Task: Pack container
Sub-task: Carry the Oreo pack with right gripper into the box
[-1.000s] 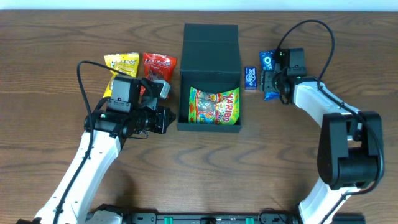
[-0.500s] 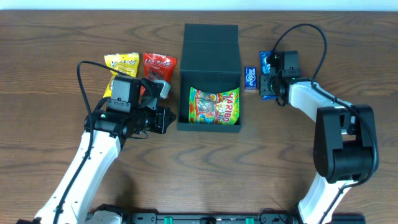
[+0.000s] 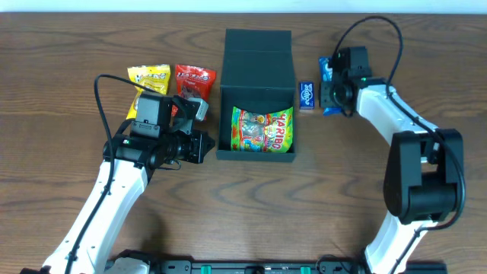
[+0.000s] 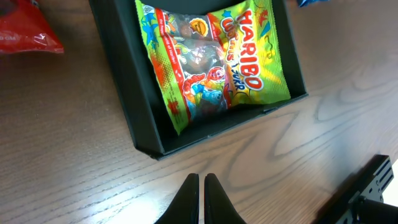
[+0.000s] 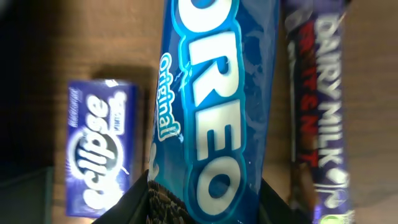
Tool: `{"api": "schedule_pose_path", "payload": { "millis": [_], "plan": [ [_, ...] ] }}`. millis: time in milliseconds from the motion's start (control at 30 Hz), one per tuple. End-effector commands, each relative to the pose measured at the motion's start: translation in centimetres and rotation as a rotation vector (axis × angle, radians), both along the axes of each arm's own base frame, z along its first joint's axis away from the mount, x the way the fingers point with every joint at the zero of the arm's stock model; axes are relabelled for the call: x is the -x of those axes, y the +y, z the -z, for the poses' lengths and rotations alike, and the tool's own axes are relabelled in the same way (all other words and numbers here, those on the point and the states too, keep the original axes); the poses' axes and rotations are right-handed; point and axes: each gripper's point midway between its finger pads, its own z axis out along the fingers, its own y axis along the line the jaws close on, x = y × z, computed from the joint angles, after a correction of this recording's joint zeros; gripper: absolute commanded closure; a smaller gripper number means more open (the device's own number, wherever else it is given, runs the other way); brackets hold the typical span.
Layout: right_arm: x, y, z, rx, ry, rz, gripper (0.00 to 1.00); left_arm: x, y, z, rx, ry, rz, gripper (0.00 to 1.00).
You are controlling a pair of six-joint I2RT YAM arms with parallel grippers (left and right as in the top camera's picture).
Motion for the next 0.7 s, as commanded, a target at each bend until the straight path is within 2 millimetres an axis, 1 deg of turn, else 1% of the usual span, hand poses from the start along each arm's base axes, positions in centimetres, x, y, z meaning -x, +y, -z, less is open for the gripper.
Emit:
{"api": "schedule_pose_path", "payload": {
  "millis": [0, 67, 100, 167, 233, 300, 400, 467, 567, 667],
  "plan": [
    [-1.7, 0.4, -6.4, -0.017, -0.138, -0.001, 0.99, -0.2, -0.4, -1.1, 0.019, -0.025, 0.010, 0.94],
    [-1.7, 0.6, -9.2, -0.017, -0.198, -0.018, 0.99, -0.2, -0.4, -1.1, 0.019, -0.025, 0.010, 0.94],
    [-1.6, 0.9, -10.9, -0.011, -0.237, -0.058, 0.99, -0.2, -0.4, -1.1, 0.019, -0.025, 0.010, 0.94],
    [-1.3, 2.0, -13.4, 0.000, -0.299, -0.164, 0.99, -0.2, -0.4, -1.1, 0.019, -0.027, 0.011, 0.94],
    [-0.8, 4.0, -15.3, 0.001, -0.351, -0.299, 0.99, -0.2, -0.3, -1.3, 0.015, -0.041, 0.022, 0.94],
    [0.5, 7.2, -16.4, -0.017, -0.392, -0.518, 0.99, -0.2, -0.3, -1.8, 0.012, -0.070, 0.033, 0.94],
    [2.1, 10.4, -16.4, -0.047, -0.412, -0.732, 0.99, -0.2, 0.0, -2.8, 0.009, -0.121, 0.044, 0.94],
    [3.0, 11.9, -15.9, -0.039, -0.409, -0.831, 0.99, -0.3, 0.5, -3.8, 0.007, -0.156, 0.028, 0.94],
    [3.7, 13.2, -15.3, 0.001, -0.411, -0.932, 0.99, -0.3, 1.5, -5.2, -0.006, -0.222, 0.010, 0.94],
    [4.8, 14.8, -14.4, 0.060, -0.429, -1.105, 0.99, -0.1, 2.1, -6.8, -0.012, -0.292, 0.007, 0.94]
  ]
}}
